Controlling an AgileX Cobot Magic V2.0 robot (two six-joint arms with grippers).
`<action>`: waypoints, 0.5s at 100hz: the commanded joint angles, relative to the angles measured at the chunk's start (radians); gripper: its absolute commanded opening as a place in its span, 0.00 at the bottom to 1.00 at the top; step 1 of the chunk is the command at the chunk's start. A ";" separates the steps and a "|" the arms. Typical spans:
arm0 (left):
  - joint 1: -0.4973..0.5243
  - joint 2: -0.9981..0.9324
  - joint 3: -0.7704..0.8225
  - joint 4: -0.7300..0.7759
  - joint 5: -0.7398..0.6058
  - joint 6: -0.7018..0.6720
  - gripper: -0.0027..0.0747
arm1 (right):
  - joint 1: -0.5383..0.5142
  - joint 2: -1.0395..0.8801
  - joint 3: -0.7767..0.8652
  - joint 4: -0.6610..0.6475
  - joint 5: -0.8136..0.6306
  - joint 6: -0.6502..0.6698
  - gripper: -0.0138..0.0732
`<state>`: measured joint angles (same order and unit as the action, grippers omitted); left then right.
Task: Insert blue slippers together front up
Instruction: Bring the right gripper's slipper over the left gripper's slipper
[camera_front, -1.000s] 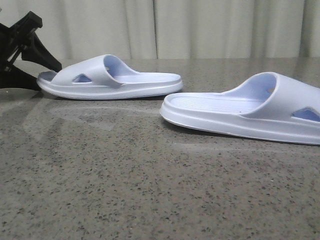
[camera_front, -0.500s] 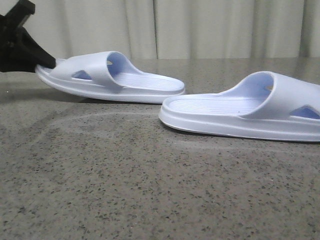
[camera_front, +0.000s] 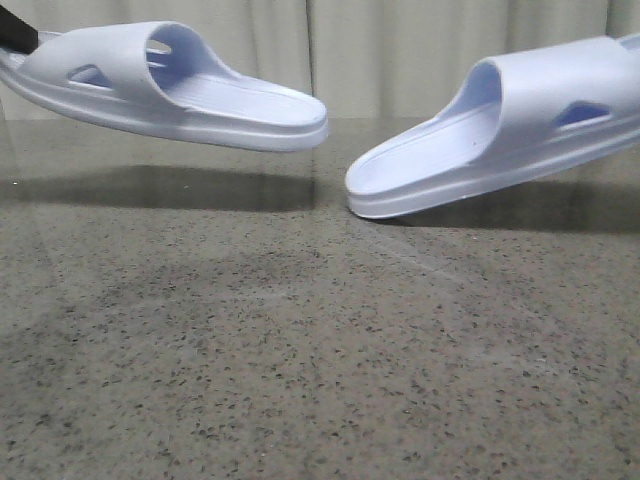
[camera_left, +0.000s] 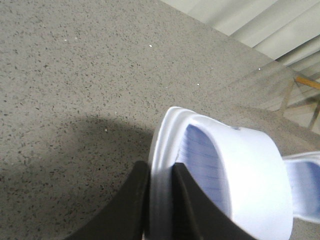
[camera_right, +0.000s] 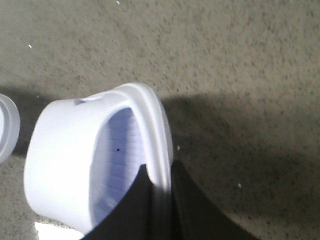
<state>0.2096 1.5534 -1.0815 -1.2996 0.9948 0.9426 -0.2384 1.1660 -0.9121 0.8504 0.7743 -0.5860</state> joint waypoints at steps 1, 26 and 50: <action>0.014 -0.044 -0.024 -0.062 0.046 0.001 0.05 | -0.008 -0.013 -0.082 0.074 0.002 -0.010 0.04; 0.014 -0.044 -0.024 -0.062 0.052 0.001 0.05 | -0.008 -0.013 -0.174 0.150 0.031 -0.010 0.04; 0.014 -0.044 -0.024 -0.158 0.104 -0.007 0.05 | -0.008 0.039 -0.174 0.284 0.088 -0.068 0.04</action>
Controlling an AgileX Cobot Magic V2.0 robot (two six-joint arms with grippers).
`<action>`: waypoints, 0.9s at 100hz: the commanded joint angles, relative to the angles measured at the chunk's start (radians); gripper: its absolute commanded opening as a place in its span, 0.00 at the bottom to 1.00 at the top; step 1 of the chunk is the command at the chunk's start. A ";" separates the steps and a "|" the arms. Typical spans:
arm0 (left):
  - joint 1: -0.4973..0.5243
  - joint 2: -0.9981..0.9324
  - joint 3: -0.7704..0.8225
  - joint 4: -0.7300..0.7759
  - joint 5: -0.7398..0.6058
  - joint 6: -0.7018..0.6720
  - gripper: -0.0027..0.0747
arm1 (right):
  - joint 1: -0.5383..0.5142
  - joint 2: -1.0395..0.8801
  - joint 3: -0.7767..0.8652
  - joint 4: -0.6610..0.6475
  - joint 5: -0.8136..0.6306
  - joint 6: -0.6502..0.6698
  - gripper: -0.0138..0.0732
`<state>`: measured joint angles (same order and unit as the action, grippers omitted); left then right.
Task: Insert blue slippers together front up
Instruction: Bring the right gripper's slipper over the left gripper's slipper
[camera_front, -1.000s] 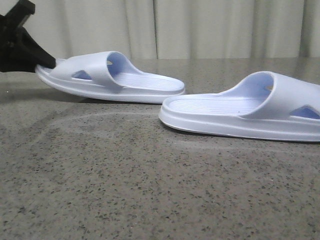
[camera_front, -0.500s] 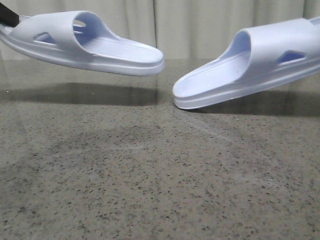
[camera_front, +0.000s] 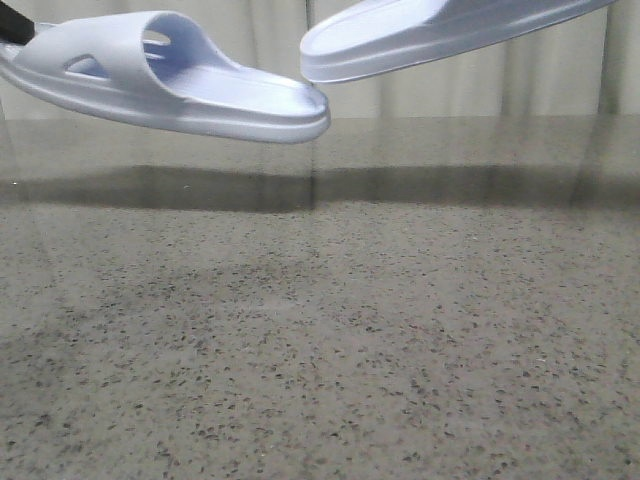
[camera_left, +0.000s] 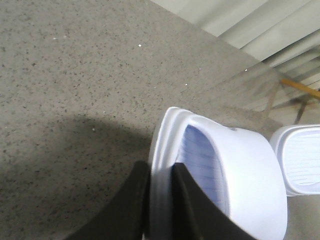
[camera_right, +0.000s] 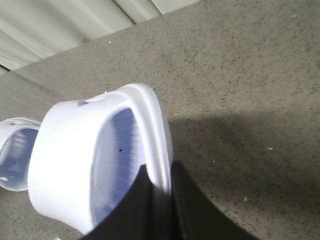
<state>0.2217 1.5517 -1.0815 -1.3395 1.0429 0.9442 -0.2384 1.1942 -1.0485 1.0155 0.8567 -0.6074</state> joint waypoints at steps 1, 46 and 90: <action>0.002 -0.042 -0.024 -0.124 0.059 -0.008 0.05 | -0.008 0.014 -0.038 0.128 0.008 -0.049 0.04; -0.024 -0.037 0.036 -0.170 0.078 -0.035 0.05 | -0.004 0.209 -0.038 0.299 0.110 -0.232 0.04; -0.033 -0.033 0.131 -0.248 0.057 0.001 0.05 | -0.002 0.271 -0.036 0.279 0.122 -0.262 0.04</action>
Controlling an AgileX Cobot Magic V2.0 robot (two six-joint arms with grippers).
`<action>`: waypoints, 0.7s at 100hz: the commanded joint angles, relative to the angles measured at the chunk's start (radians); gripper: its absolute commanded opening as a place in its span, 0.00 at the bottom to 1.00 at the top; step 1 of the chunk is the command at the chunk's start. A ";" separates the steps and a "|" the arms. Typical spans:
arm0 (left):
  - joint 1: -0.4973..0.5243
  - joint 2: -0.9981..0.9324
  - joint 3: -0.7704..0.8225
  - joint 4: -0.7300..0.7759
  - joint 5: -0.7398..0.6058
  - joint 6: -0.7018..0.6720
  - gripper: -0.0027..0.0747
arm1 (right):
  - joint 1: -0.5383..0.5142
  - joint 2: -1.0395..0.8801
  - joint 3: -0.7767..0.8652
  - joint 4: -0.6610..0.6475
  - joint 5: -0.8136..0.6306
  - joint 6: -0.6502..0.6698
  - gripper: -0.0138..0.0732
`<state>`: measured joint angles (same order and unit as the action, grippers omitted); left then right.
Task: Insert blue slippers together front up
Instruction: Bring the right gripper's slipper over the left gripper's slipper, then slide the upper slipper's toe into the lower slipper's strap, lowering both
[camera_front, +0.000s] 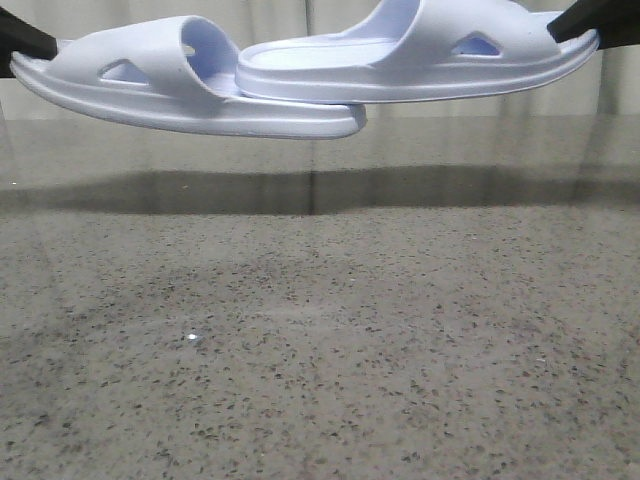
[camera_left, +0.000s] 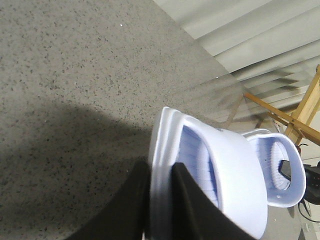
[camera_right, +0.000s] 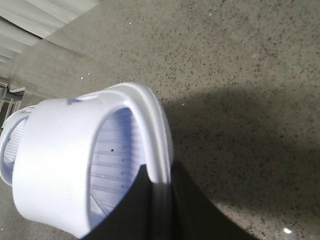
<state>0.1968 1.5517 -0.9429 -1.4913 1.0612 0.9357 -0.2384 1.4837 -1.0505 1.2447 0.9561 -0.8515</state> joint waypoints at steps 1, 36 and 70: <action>-0.008 -0.033 -0.007 -0.098 0.038 0.009 0.05 | -0.002 -0.016 -0.034 0.049 0.023 -0.018 0.04; -0.008 -0.032 0.018 -0.125 0.046 0.029 0.05 | 0.033 -0.006 0.003 0.042 -0.026 -0.051 0.04; -0.094 0.011 0.018 -0.163 0.031 0.042 0.05 | 0.155 0.136 0.000 0.174 -0.022 -0.121 0.04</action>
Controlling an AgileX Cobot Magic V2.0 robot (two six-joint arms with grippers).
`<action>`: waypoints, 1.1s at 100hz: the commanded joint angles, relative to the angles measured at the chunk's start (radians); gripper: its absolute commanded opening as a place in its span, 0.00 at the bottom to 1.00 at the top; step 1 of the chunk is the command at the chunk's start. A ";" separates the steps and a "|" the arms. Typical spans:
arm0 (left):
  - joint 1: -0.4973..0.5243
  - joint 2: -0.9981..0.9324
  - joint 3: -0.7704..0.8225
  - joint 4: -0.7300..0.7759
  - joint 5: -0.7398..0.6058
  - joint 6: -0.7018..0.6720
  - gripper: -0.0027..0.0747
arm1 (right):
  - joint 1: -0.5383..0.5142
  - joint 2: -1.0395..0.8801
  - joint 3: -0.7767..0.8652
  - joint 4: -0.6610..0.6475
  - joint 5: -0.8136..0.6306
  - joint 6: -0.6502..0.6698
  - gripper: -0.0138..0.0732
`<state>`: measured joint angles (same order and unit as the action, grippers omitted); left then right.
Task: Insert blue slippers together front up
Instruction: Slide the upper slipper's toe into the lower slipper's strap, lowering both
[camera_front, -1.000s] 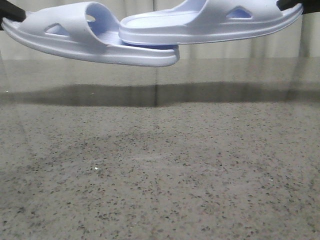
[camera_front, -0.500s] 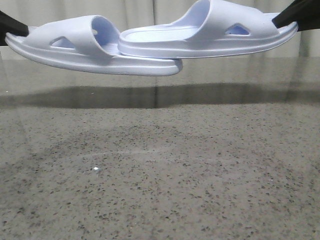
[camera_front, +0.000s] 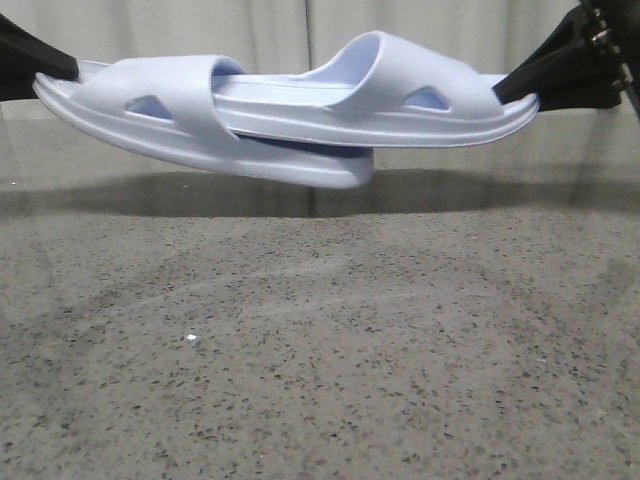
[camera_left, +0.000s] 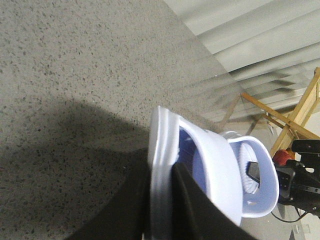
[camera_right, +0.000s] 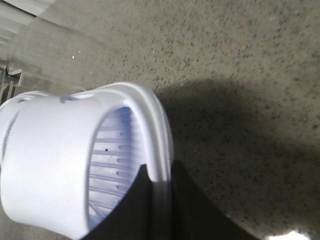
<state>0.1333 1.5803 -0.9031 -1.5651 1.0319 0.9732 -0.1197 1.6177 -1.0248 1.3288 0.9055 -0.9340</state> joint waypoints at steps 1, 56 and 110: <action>-0.032 -0.014 -0.022 -0.089 0.061 0.008 0.05 | 0.040 0.008 -0.025 0.093 0.028 -0.044 0.04; -0.120 0.034 -0.024 -0.095 0.036 0.048 0.05 | 0.211 0.116 -0.154 0.154 0.034 -0.094 0.06; -0.070 0.034 -0.025 -0.095 -0.011 0.070 0.05 | -0.131 0.101 -0.174 0.100 0.404 -0.092 0.44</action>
<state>0.0530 1.6506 -0.9031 -1.6046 0.9811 1.0364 -0.1873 1.7786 -1.1685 1.3797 1.1655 -1.0096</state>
